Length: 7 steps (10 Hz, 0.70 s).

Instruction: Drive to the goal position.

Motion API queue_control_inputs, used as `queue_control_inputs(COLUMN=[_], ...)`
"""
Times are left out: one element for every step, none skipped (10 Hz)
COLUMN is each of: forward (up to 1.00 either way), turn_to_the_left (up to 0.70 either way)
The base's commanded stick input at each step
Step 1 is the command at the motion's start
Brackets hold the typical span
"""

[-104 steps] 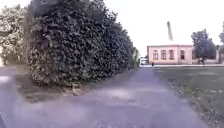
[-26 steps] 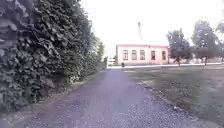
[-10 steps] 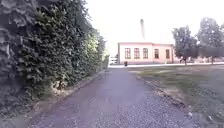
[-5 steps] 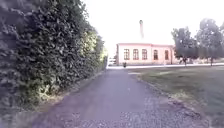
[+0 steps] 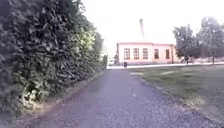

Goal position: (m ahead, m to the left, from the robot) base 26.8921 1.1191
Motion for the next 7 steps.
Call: queue_control_inputs(forward=[0.70,0.70,0.70,0.70,0.70,0.70,0.70], turn_to_the_left=[0.00,0.00,0.00,0.00,0.00,0.00,0.00])
